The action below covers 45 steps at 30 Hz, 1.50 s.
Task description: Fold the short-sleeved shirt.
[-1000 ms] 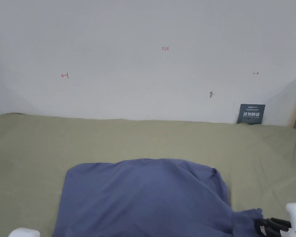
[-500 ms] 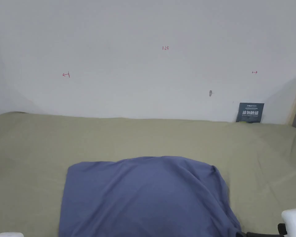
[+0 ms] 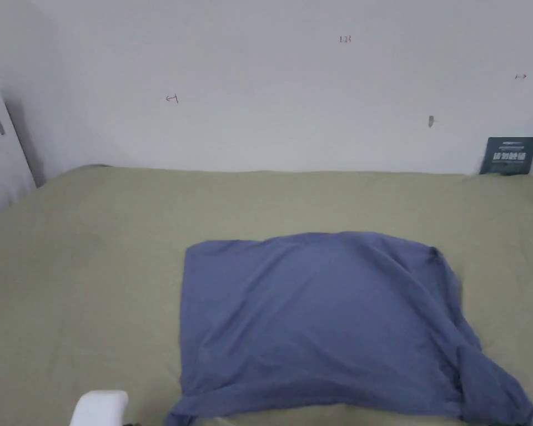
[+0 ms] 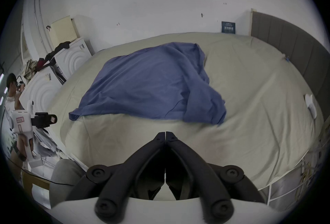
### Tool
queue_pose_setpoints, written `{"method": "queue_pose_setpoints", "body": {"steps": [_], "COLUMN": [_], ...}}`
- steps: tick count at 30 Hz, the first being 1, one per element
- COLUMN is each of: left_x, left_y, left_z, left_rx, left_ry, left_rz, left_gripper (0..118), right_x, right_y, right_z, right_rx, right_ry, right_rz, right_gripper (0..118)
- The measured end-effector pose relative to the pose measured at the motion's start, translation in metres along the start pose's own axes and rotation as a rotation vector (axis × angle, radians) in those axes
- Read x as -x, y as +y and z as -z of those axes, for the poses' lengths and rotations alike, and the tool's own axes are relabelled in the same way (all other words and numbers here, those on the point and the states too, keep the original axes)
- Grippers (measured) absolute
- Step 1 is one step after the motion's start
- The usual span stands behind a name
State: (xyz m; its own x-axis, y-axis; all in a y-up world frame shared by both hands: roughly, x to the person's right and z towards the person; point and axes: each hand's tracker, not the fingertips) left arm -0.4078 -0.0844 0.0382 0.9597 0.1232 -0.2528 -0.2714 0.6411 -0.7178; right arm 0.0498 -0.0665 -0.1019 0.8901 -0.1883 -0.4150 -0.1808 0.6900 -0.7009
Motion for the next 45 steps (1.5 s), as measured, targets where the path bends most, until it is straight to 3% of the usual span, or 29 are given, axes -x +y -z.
{"method": "queue_pose_setpoints", "body": {"steps": [2,3,4,5,6,7,8,14,17,18,19,21,22,25,29,30,33,36,37,38,41,45], "left_x": [-0.001,-0.005,-0.006,-0.006,-0.006,0.005,0.008,-0.037,-0.024,-0.027,-0.032,-0.038,-0.040,-0.041,-0.025,-0.024,-0.022,-0.024,-0.023,-0.022,-0.019,-0.013], "left_y": [0.004,0.005,0.008,0.012,0.015,0.014,0.021,0.035,0.031,0.032,0.028,0.032,0.034,0.034,0.039,0.038,0.036,0.035,0.035,0.035,0.033,0.032], "left_z": [0.013,0.023,0.032,0.044,0.054,0.067,0.077,0.094,0.114,0.110,0.103,0.098,0.096,0.090,0.088,0.089,0.090,0.093,0.094,0.095,0.091,0.083], "left_rx": [-0.013,-0.016,-0.015,-0.001,0.002,-0.023,-0.020,0.032,0.079,0.063,0.016,-0.033,-0.032,-0.010,-0.009,-0.005,-0.004,0.011,0.009,0.008,-0.004,-0.017], "left_ry": [0.007,0.017,0.030,0.046,0.063,0.055,0.050,0.108,0.078,0.038,0.079,0.033,0.102,0.069,0.050,0.047,0.049,0.039,0.035,0.033,0.012,-0.017], "left_rz": [0.011,0.000,-0.003,-0.007,0.004,-0.077,-0.008,0.094,0.154,0.163,0.195,0.246,0.323,0.301,0.240,0.226,0.236,0.229,0.228,0.225,0.220,0.235], "left_gripper": [4,23,62,114,117,117,118,116,70,40,0,0,0,0,0,0,0,0,0,0,0,0], "right_x": [-0.001,-0.001,-0.005,-0.008,-0.012,-0.015,-0.018,-0.041,-0.050,-0.054,-0.058,-0.066,-0.071,-0.085,-0.101,-0.103,-0.111,-0.115,-0.115,-0.114,-0.115,-0.119], "right_y": [-0.002,-0.001,-0.003,-0.002,-0.001,0.000,0.001,0.008,0.011,0.013,0.014,0.018,0.020,0.027,0.030,0.033,0.037,0.039,0.037,0.035,0.033,0.032], "right_z": [0.004,0.006,0.007,0.007,0.007,0.007,0.007,0.010,0.014,0.017,0.020,0.028,0.033,0.049,0.067,0.073,0.091,0.104,0.103,0.100,0.087,0.059], "right_rx": [0.007,0.012,0.011,0.014,0.017,0.017,0.013,-0.005,0.004,0.011,0.016,0.033,0.037,0.033,0.015,0.022,0.046,0.079,0.056,0.036,0.009,-0.037], "right_ry": [0.014,0.011,0.015,0.017,0.025,0.027,0.022,-0.012,-0.056,-0.069,-0.074,-0.060,-0.043,-0.089,-0.072,-0.076,-0.095,-0.051,-0.018,-0.006,-0.064,-0.030], "right_rz": [0.005,0.003,0.007,0.009,0.011,0.013,0.016,0.040,0.070,0.076,0.087,0.138,0.179,0.183,0.169,0.173,0.223,0.291,0.298,0.301,0.297,0.250], "right_gripper": [0,0,0,0,0,0,0,0,0,0,0,0,0,3,47,48,48,46,34,3,3,3]}}
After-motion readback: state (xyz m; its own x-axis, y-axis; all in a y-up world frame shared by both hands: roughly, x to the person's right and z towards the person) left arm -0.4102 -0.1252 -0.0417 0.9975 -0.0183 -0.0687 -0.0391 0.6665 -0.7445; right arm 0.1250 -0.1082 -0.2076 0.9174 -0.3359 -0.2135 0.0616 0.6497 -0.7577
